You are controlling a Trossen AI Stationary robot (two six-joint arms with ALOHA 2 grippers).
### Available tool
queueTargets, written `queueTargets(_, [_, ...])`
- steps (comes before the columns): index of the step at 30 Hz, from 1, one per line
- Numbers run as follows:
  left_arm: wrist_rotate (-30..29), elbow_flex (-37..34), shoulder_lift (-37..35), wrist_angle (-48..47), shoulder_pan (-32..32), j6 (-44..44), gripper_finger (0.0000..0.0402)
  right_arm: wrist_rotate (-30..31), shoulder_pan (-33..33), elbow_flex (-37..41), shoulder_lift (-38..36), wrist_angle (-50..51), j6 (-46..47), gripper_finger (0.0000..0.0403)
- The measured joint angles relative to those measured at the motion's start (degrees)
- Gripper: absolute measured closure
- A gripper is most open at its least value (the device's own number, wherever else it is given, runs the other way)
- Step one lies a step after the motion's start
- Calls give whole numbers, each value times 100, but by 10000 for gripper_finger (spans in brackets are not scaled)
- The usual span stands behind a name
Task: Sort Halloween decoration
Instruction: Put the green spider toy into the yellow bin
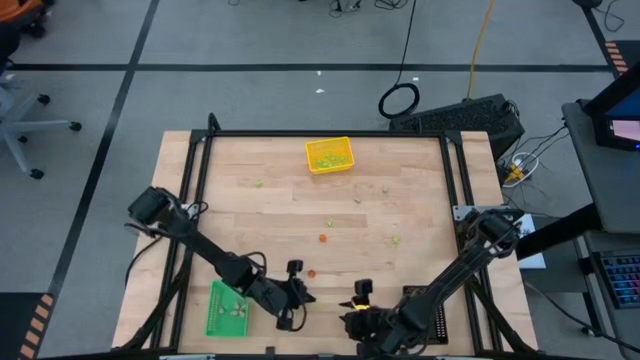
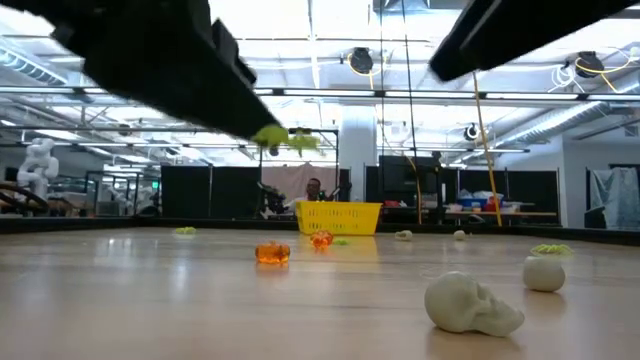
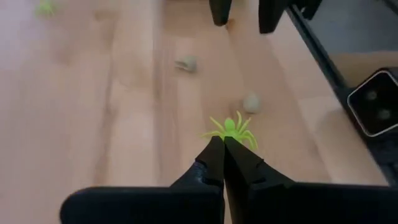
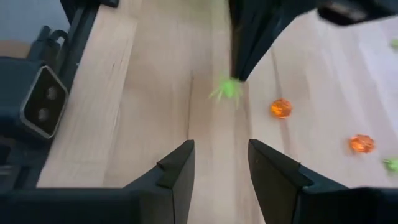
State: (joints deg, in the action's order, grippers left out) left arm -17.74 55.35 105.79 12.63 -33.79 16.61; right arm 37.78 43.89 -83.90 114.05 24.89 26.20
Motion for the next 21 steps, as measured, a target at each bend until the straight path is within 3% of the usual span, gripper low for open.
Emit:
queueTargets(13, [-1489, 4, -1112, -293, 70, -3573, 401, 1231, 200, -2, -753, 2150, -13, 268])
queueTargets(18, [-2029, 4, -1222, -305, 75, -5156, 401, 1769, 112, -2, -853, 2915, -31, 268])
queueTargets(21, [-2331, 4, -1221, -300, 80, -6058, 401, 1775, 1, -2, -895, 3212, -87, 268])
